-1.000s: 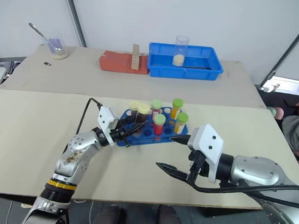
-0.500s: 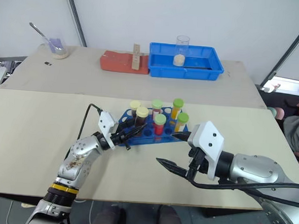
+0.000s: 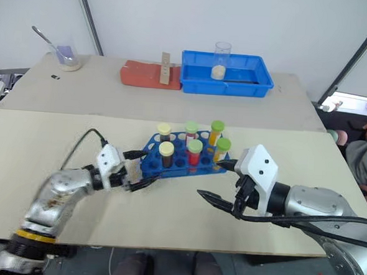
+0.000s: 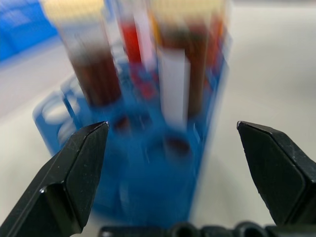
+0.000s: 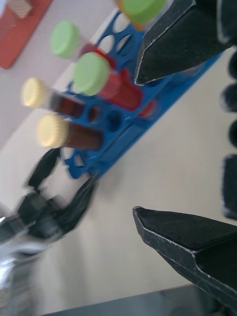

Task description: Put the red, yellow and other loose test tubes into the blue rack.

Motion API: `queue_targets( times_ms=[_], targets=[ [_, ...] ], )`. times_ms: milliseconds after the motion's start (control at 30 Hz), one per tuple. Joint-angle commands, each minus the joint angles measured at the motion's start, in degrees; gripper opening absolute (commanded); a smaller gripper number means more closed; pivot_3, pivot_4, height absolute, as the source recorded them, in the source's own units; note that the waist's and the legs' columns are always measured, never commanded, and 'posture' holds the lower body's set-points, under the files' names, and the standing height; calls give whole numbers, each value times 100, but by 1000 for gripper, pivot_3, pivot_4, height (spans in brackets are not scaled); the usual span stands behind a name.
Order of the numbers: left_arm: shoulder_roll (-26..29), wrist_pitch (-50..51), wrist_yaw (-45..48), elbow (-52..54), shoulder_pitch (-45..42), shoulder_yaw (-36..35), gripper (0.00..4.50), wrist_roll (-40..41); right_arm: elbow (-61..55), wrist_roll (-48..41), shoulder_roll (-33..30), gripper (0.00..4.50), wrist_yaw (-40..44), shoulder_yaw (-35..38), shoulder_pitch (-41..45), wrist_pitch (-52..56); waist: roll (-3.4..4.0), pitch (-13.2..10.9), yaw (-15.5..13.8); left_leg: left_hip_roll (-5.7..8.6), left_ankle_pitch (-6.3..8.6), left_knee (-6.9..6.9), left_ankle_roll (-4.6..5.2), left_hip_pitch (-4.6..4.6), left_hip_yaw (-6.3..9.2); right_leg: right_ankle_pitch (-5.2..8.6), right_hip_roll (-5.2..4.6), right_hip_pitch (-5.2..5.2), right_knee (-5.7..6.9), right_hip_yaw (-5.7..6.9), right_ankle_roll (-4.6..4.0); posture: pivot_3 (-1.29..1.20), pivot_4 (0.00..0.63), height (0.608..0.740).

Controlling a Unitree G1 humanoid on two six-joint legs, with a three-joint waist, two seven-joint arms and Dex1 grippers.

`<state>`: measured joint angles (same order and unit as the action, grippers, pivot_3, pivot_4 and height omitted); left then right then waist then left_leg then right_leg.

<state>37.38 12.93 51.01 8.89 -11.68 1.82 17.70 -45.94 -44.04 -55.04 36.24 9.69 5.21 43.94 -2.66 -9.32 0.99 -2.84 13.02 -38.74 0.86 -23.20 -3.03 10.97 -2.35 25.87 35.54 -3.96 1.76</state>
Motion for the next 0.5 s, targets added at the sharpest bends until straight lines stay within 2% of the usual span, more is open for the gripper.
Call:
queue_targets(
  times_ms=[33,100,167,333,500],
  targets=[
    [692,656,194,702,101,-446,4450,177,346,515,-162,4393,534,363,-136,-696,0,0,-8,2,0,0,0,-4,-3,0,-4,9,6,0,0,0,150,740],
    [1244,485,253,828,329,-550,4450,-280,668,620,-316,4393,1025,504,-249,-943,3,0,-13,5,0,4,0,-8,-10,1,-9,16,4,-2,0,0,150,740],
    [1523,450,419,777,377,-739,4450,-199,1029,719,-458,4393,1459,641,-326,-1155,3,0,-17,6,0,10,0,-9,-14,2,-11,20,0,-2,-1,0,150,740],
    [1582,794,493,853,350,-1257,4450,352,1647,827,-603,4393,2131,927,-277,-1562,2,-2,-32,3,0,11,0,-12,-15,2,-11,23,-1,2,-2,0,150,740],
    [1540,951,421,1067,487,-1430,4450,438,1765,766,-553,4393,2259,947,-8,-1472,3,-2,-4,1,0,12,0,-9,-20,2,-9,27,6,0,-2,0,150,740]
  ],
)
